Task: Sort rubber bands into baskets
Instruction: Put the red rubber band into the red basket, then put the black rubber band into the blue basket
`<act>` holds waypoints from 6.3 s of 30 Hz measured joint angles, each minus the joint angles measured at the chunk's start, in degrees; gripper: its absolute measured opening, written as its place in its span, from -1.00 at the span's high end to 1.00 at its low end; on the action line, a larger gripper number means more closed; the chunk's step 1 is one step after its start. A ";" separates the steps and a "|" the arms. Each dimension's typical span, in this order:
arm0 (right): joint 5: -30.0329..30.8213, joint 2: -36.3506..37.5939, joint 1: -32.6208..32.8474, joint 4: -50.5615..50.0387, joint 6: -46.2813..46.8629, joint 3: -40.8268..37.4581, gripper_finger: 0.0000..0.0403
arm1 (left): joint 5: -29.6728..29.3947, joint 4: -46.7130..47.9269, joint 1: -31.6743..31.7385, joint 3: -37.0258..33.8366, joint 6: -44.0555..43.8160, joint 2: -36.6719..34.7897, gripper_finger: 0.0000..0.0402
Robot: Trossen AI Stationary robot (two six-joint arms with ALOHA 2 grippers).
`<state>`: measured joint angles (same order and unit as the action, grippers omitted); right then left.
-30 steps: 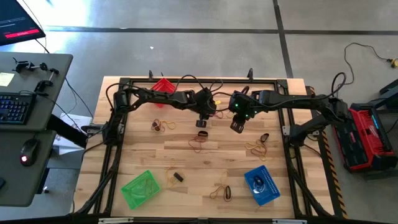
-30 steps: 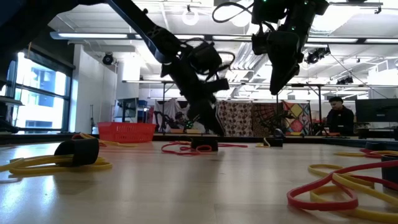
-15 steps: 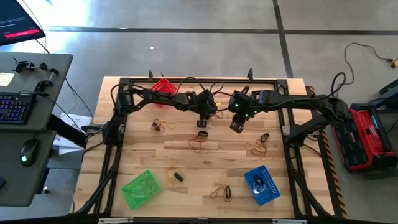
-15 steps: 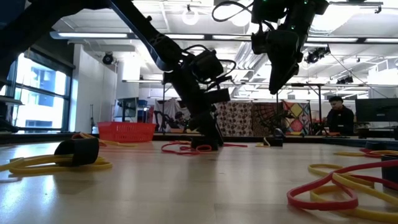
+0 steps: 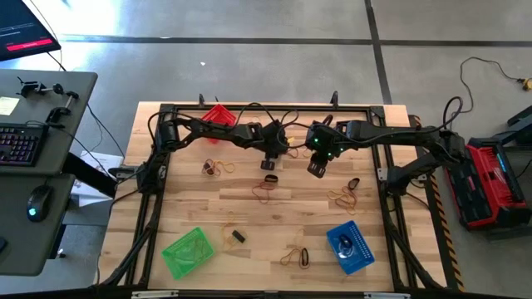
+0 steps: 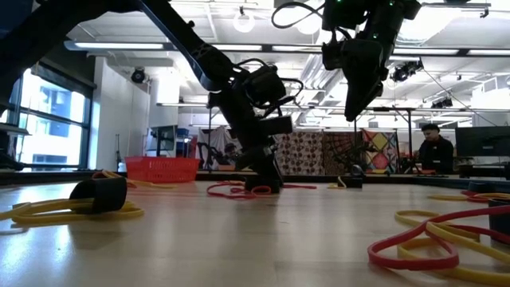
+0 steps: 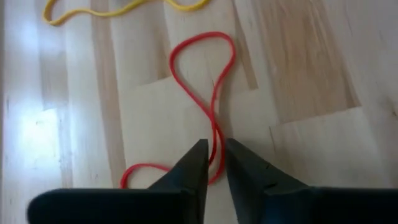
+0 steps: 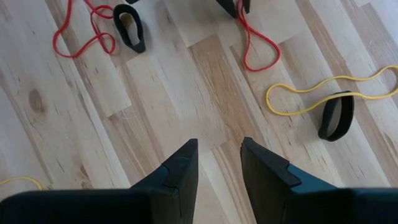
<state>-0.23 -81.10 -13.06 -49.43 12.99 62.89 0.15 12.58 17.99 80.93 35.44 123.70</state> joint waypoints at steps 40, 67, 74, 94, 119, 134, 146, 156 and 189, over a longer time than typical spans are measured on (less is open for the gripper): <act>1.62 -0.02 4.17 5.14 -3.04 0.00 0.46 | -4.40 11.27 7.62 -7.25 -15.59 -40.07 1.00; 2.25 -0.02 4.17 10.44 -6.22 0.00 0.46 | -3.59 11.98 29.31 -28.85 -31.83 -47.06 1.00; 3.17 -0.02 4.17 12.54 -7.95 0.00 0.46 | -2.17 11.03 30.07 -29.24 -30.88 -42.57 1.00; 9.35 -0.04 4.15 19.40 -8.96 0.00 0.83 | -4.82 9.55 29.93 -29.27 -30.34 -34.69 0.95; 12.17 -7.45 5.69 30.21 -11.53 -0.02 1.00 | -11.32 1.08 21.54 -31.51 -26.75 -47.24 0.83; 14.36 -7.61 7.56 43.82 -15.05 -4.39 1.00 | -5.11 -12.96 13.02 -47.15 -24.70 -65.42 0.83; 8.99 -4.03 8.45 73.75 -4.73 -28.38 1.00 | -3.03 -12.45 9.31 -49.24 -24.70 -67.87 0.83; 14.93 2.93 10.23 63.68 -1.37 -29.22 1.00 | 1.53 -11.94 8.06 -49.20 -23.39 -67.78 0.83; 24.15 4.66 -3.99 35.49 4.96 -29.14 0.28 | 21.65 -19.76 8.04 -50.23 -20.87 -59.36 0.83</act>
<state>23.92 -76.44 -17.05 -13.93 17.96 33.76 21.80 -7.18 26.03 30.70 14.57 64.34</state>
